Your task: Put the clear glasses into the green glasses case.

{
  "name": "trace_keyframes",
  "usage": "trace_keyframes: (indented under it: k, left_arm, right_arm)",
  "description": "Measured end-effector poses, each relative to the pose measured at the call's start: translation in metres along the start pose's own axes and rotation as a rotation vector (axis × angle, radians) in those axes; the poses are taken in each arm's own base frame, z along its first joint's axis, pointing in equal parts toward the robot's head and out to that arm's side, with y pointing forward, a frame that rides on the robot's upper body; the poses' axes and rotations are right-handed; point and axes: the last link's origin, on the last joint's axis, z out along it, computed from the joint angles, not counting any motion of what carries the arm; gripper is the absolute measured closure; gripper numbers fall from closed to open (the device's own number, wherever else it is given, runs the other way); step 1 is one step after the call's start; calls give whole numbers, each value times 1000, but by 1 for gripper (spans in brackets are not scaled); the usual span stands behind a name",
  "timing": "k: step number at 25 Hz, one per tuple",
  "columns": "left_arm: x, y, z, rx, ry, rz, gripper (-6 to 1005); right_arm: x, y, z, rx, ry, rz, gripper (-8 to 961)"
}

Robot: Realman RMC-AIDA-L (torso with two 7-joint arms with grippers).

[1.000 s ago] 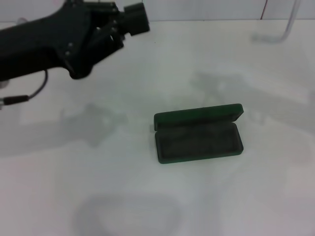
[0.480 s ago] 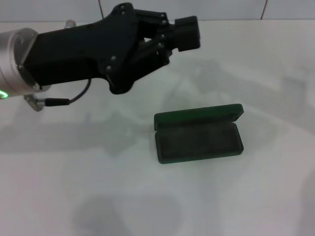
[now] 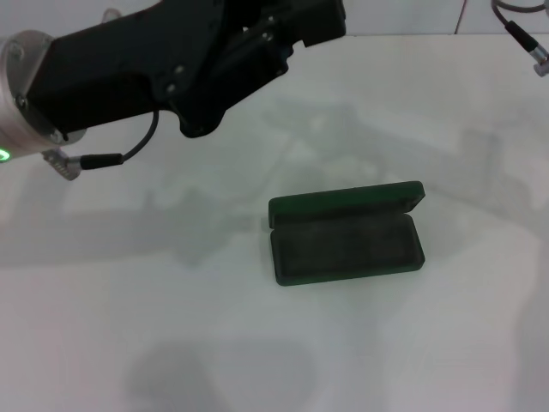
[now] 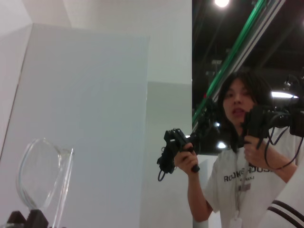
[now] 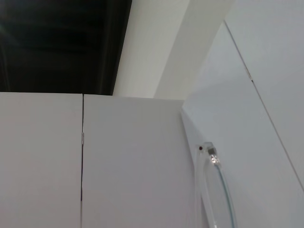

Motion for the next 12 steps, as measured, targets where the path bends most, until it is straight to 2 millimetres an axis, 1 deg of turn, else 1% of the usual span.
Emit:
trace_keyframes:
  k: [4,12]
  left_arm:
    - [0,-1,0,1,8,2,945]
    - [-1,-4,-9,51,70,8,945]
  right_arm:
    - [2,1,4,-15,12,7,837]
    - [12,6,7,-49,66,28,837]
